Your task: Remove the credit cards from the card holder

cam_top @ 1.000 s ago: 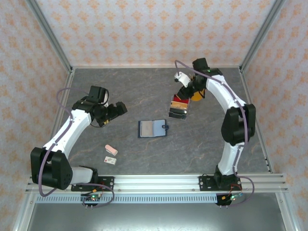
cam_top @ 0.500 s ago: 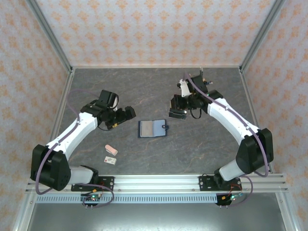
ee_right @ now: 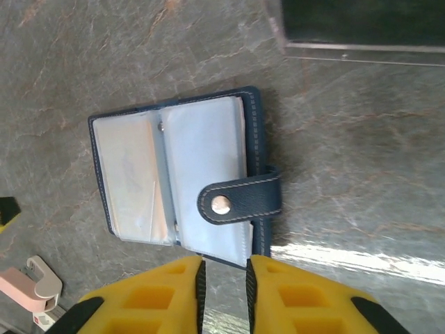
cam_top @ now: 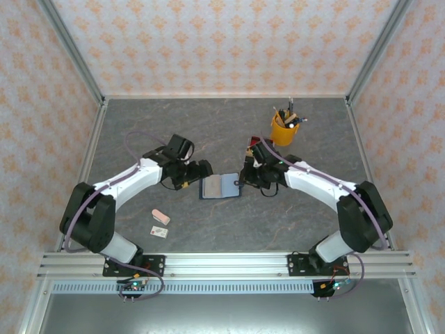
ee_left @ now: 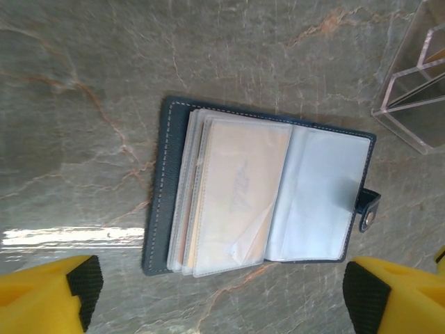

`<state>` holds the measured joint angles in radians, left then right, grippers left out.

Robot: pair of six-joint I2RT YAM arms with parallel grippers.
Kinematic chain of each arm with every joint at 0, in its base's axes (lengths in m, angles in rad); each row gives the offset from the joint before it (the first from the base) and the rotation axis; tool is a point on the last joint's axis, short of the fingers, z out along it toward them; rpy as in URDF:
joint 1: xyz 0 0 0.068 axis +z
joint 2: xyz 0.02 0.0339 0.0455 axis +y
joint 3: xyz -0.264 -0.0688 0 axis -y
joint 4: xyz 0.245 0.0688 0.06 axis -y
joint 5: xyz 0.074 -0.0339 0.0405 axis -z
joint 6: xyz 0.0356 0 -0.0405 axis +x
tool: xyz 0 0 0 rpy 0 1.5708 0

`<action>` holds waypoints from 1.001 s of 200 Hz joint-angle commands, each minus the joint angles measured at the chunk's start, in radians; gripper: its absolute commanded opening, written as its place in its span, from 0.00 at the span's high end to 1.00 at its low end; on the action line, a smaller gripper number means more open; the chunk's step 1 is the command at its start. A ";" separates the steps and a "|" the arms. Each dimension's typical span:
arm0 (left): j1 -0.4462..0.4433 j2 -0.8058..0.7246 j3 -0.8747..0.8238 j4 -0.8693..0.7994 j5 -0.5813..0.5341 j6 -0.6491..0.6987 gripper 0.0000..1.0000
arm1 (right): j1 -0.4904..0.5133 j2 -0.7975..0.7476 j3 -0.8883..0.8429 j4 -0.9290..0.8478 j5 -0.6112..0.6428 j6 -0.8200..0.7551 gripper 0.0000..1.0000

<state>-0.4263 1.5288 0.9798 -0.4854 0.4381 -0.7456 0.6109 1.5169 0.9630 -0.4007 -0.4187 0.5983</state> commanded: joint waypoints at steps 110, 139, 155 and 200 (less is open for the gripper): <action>-0.048 0.173 0.071 0.077 -0.002 -0.060 0.53 | 0.044 0.169 0.035 0.046 0.026 0.023 0.82; -0.051 0.198 0.070 0.077 -0.006 -0.060 0.58 | 0.044 0.190 0.048 0.049 0.008 0.013 0.82; -0.051 0.209 0.067 0.077 -0.013 -0.060 0.59 | 0.044 0.201 0.053 0.051 -0.001 0.009 0.82; -0.051 0.241 0.059 0.082 -0.011 -0.057 0.65 | 0.044 0.230 0.064 0.060 -0.020 0.002 0.82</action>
<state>-0.4671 1.7496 1.0302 -0.4168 0.4377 -0.8074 0.6540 1.7267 0.9993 -0.3500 -0.4320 0.6186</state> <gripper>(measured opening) 0.356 0.179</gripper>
